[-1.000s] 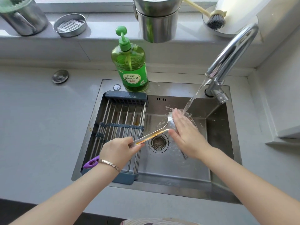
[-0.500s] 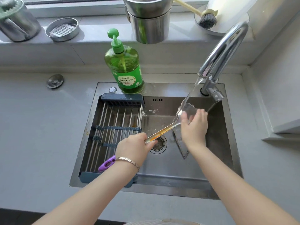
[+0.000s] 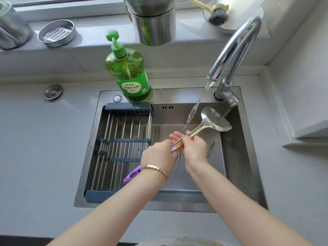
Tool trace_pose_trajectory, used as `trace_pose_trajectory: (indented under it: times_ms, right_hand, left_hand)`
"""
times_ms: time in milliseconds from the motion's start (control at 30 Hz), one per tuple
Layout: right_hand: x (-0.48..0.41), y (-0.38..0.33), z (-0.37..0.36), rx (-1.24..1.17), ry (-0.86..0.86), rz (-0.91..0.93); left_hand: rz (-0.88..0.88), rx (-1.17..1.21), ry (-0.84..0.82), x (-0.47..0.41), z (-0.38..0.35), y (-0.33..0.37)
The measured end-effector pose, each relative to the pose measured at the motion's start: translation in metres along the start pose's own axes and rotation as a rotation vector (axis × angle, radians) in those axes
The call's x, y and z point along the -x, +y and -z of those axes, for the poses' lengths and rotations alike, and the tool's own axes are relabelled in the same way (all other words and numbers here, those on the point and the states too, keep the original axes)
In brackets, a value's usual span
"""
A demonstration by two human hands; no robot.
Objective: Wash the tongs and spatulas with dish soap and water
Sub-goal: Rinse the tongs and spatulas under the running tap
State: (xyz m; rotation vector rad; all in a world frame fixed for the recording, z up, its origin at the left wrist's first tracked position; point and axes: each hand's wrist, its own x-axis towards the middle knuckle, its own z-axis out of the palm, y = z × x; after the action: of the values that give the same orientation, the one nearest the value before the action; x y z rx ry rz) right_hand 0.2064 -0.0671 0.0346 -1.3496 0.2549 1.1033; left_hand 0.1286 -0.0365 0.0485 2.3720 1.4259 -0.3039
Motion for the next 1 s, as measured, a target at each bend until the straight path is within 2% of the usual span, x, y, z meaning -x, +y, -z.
trace_pose_trajectory:
  times_ms: [133,200,367,533,667,833,1000]
  right_hand:
    - [-0.027,-0.029,0.007,-0.236,0.098,0.004]
    - [-0.030,-0.031,0.004,-0.275,0.127,-0.025]
    - [-0.010,-0.012,-0.006,-0.119,-0.027,-0.083]
    - [-0.026,-0.030,-0.004,-0.279,0.096,-0.070]
    - [-0.014,-0.011,-0.012,-0.122,-0.022,-0.104]
    - [-0.029,-0.028,-0.007,-0.237,0.100,-0.073]
    - [-0.015,-0.015,-0.004,-0.166,-0.017,-0.057]
  left_hand:
    - [0.007,-0.020,-0.004,-0.002,0.008,-0.005]
    - [-0.001,-0.036,-0.016,-0.004,0.011,-0.004]
    - [-0.008,-0.056,-0.002,-0.007,0.016,-0.006]
    - [-0.022,-0.073,-0.021,-0.004,0.019,-0.012]
    - [-0.019,-0.073,-0.003,-0.005,0.018,-0.015]
    - [-0.030,-0.077,-0.007,-0.006,0.019,-0.017]
    - [-0.092,-0.007,0.016,-0.017,0.018,-0.016]
